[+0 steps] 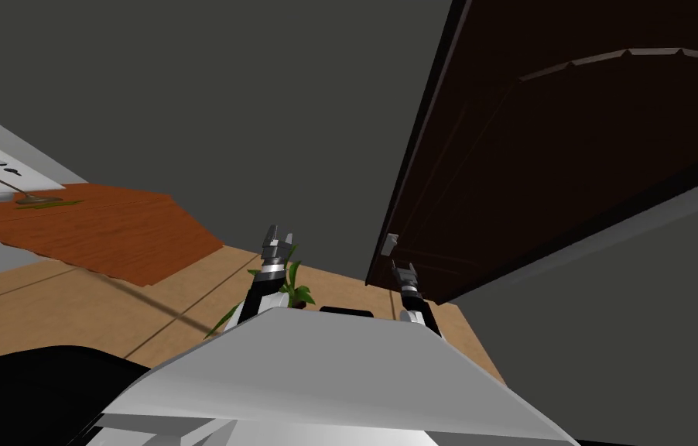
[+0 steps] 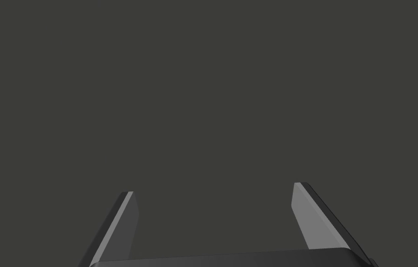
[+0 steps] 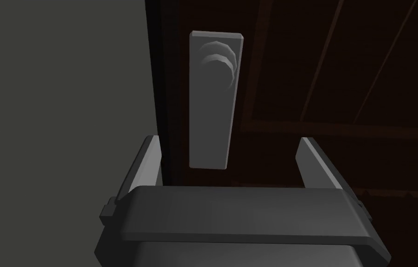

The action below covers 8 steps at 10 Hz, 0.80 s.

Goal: Pull the door open

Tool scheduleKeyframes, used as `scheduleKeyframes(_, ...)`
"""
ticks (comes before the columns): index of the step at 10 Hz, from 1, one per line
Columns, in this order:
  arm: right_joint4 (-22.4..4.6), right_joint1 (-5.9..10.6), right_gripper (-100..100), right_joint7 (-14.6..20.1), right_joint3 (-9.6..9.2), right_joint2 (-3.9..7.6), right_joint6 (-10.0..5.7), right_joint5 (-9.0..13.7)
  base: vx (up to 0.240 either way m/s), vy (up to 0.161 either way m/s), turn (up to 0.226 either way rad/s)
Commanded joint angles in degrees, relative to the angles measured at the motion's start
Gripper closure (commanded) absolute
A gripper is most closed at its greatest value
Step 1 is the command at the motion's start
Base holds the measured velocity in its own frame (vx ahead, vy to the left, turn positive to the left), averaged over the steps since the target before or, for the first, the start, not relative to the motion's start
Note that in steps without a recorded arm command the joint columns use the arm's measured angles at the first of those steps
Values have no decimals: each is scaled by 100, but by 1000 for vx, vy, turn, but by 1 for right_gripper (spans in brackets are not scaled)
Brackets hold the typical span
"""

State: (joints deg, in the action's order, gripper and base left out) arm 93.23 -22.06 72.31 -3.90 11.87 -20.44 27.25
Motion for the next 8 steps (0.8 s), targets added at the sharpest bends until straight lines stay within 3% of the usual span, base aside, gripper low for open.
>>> scheduleKeyframes(1,-60,-13,-100,161,-15,19,12,61,129,7,29)
scheduleKeyframes(2,-58,0,-100,96,-12,17,-8,36,60,0,8)
scheduleKeyframes(3,-218,100,-100,163,120,82,-22,107,84,-54,166)
scheduleKeyframes(8,-468,260,-100,235,336,185,-44,213,197,-36,82)
